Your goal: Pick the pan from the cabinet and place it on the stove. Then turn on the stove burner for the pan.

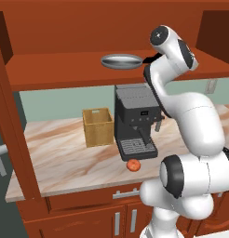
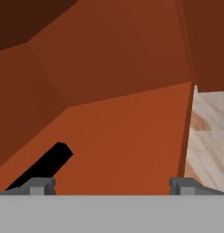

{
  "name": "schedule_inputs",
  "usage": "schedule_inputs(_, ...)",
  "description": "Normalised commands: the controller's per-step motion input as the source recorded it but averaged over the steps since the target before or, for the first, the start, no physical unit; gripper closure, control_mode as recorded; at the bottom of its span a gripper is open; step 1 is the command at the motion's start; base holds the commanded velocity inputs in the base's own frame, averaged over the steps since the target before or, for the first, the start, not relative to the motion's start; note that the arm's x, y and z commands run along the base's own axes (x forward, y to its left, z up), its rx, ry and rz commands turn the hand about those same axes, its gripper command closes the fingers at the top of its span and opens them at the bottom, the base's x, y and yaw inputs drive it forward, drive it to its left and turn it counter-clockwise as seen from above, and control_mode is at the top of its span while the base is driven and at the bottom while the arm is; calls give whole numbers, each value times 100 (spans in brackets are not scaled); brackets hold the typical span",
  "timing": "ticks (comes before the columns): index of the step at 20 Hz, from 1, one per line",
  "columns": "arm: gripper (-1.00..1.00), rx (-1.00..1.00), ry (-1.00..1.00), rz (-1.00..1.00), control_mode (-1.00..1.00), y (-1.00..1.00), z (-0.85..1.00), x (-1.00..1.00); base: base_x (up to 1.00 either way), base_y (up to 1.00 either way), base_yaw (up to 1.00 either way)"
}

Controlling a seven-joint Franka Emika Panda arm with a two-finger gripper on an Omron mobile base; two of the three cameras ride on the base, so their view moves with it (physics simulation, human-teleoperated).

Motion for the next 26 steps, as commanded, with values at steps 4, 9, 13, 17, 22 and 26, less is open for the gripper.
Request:
schedule_inputs(4,-100,0,0,-5,-100,-7,0,31,0,0,0)
schedule_inputs(9,-100,0,0,-4,-100,0,0,31,0,0,0)
schedule_inputs(13,-100,0,0,-3,-100,0,0,32,0,0,0)
schedule_inputs(17,-100,0,0,-3,-100,0,0,31,0,0,0)
schedule_inputs(22,-100,0,0,-2,-100,0,0,21,0,0,0)
schedule_inputs(26,-100,0,0,-2,-100,0,0,19,0,0,0)
